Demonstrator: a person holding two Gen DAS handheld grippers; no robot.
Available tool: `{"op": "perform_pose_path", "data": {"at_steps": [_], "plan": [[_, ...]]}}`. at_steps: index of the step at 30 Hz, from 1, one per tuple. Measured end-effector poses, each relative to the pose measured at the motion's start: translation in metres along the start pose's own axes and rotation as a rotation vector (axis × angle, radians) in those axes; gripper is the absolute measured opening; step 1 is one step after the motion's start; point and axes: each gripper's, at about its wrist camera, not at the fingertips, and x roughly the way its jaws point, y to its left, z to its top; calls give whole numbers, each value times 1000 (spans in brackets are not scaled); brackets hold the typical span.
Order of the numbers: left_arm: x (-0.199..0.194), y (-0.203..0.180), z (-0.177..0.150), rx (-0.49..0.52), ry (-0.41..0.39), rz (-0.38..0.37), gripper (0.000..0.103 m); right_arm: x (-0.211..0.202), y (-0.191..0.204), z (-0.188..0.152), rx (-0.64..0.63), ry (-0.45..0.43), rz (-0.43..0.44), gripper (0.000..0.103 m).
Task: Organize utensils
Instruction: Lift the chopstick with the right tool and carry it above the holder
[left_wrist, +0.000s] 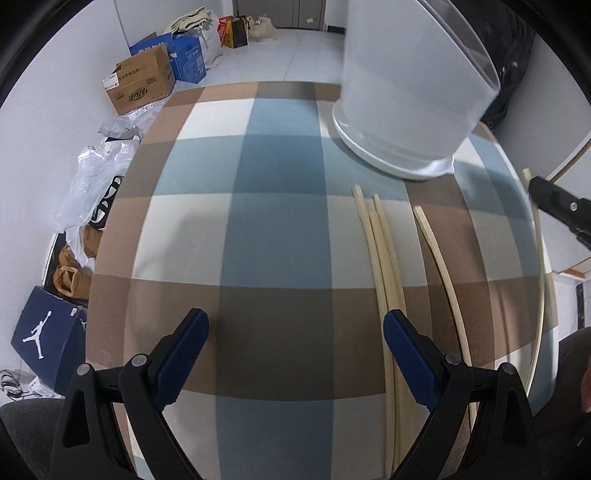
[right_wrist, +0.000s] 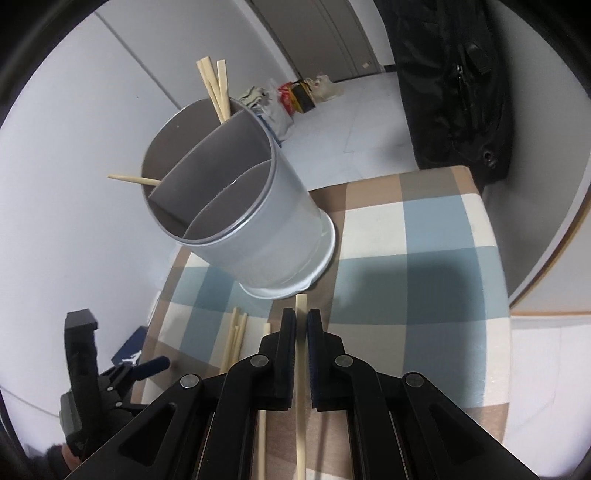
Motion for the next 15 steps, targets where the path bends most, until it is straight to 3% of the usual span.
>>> {"op": "perform_pose_path", "data": {"at_steps": [9, 15], "plan": [[2, -11, 9, 51, 41, 105, 93, -5, -22, -12, 44, -31, 77, 5], [7, -16, 18, 80, 42, 118, 93, -8, -28, -12, 74, -50, 120, 5]]}}
